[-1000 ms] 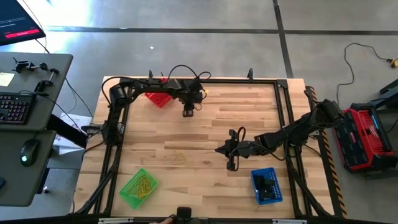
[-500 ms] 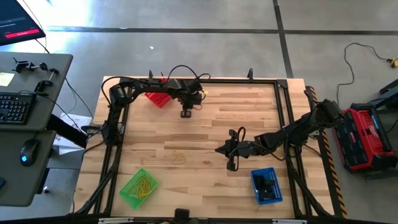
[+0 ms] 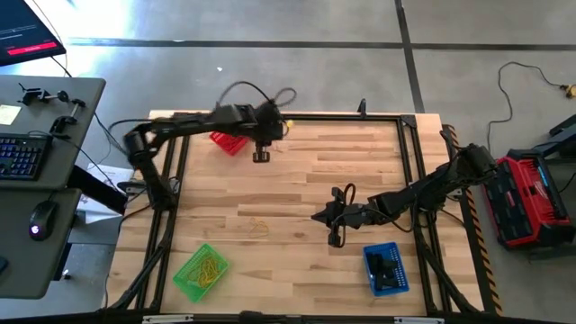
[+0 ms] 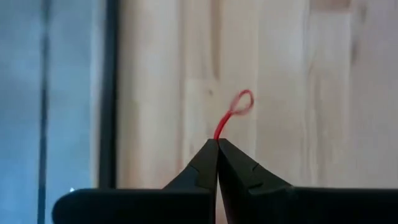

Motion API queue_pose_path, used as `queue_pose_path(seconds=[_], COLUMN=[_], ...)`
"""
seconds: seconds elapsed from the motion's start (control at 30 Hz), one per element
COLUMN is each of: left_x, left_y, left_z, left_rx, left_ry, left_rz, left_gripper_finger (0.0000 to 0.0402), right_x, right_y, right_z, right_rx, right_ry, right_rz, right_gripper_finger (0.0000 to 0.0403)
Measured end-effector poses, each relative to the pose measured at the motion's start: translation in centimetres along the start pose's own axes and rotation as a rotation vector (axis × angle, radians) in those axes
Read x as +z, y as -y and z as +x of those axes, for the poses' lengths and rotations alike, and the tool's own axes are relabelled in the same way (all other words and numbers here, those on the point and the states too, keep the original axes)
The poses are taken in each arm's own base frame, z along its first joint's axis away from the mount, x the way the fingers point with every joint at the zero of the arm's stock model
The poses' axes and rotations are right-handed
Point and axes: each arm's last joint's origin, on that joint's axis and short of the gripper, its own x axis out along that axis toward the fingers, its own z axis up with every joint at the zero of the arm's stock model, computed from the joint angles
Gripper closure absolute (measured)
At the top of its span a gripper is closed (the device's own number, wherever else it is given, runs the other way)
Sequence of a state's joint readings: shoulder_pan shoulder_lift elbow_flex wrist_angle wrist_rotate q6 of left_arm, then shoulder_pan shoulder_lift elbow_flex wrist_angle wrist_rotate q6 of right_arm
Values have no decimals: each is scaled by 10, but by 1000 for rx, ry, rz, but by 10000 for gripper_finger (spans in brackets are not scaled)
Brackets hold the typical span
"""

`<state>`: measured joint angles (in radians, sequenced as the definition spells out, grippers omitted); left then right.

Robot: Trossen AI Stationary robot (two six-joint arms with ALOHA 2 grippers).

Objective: Sort rubber bands into baskets
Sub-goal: Put the red rubber band into the red basket

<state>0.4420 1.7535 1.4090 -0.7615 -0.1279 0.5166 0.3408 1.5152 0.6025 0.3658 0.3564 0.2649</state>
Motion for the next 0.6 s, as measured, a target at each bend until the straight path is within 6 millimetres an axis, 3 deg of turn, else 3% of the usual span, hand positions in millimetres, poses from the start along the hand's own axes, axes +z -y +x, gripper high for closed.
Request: queue_pose_path(seconds=[0.23,0.33,0.47,0.6], left_x=[-12,-22,-39,-58], left_y=[-12,-18,-31,-43], left_z=[-80,-103,-120,-114], left_rx=[180,253,315,332], left_ry=[141,178,172,117], left_rz=[-149,-242,-376,-465], left_gripper_finger=[401,401,401,401], right_x=[0,0,0,0], right_y=[0,0,0,0], right_z=[0,0,0,0], right_rx=[0,1,1,1], right_ry=[1,4,4,4], right_rz=[-1,-2,1,1], right_gripper_finger=[403,403,403,403])
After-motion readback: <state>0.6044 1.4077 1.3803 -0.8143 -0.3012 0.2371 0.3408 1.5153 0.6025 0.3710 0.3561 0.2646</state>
